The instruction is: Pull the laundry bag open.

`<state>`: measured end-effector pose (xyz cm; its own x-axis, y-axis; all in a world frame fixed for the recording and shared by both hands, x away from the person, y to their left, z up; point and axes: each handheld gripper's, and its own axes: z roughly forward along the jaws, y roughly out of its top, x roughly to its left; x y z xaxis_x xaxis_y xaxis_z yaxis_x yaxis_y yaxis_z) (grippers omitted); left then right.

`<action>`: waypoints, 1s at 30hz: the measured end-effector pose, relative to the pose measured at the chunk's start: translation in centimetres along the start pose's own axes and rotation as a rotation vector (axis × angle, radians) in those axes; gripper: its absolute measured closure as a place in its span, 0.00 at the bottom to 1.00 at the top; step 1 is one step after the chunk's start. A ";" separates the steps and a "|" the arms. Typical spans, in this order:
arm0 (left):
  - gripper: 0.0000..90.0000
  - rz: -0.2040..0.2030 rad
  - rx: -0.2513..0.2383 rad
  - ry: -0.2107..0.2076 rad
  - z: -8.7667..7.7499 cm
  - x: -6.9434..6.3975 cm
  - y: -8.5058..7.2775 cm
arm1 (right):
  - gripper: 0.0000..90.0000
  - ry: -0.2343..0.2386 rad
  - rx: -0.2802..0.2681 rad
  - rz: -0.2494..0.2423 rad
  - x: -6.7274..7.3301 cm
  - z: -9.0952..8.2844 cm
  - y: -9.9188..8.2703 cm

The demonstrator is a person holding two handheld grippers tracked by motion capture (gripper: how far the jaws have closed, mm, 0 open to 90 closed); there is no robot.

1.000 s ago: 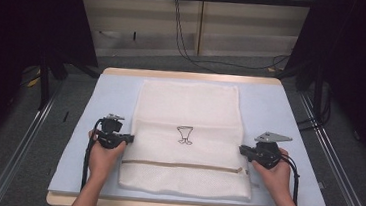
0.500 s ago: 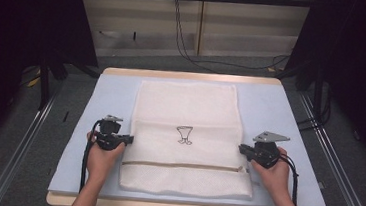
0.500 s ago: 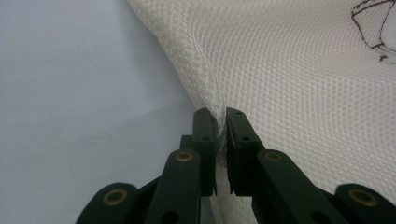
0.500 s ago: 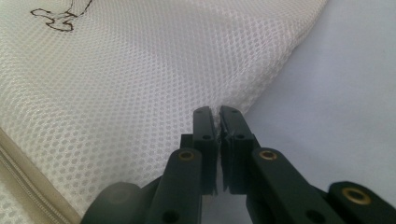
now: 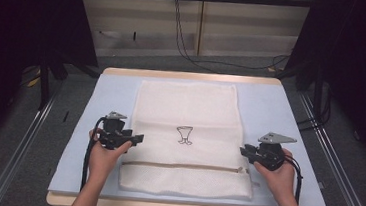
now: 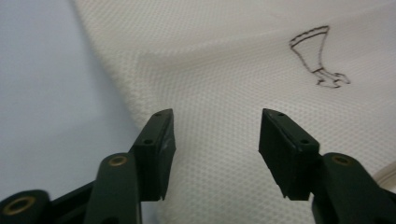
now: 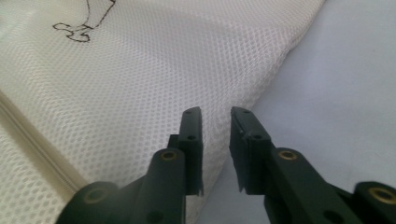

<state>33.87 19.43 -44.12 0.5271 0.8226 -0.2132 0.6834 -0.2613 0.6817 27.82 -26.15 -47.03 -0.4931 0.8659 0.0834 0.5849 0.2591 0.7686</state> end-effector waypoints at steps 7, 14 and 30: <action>0.41 0.024 0.003 -0.101 0.8 -2.1 0.9 | 1.00 0.029 -0.013 -0.036 0.3 -1.2 -0.6; 0.40 0.067 0.035 -0.179 1.9 -3.7 1.5 | 1.00 0.036 -0.020 -0.065 0.7 -2.4 -1.2; 0.39 0.108 0.032 -0.282 3.1 -7.3 2.0 | 1.00 0.058 -0.048 -0.084 1.1 -3.4 -2.1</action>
<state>32.97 11.34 -43.33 0.7141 0.6178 -0.3291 0.6288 -0.3595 0.6895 23.83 -27.20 -46.42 -0.5760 0.8157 0.0530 0.5093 0.3074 0.8038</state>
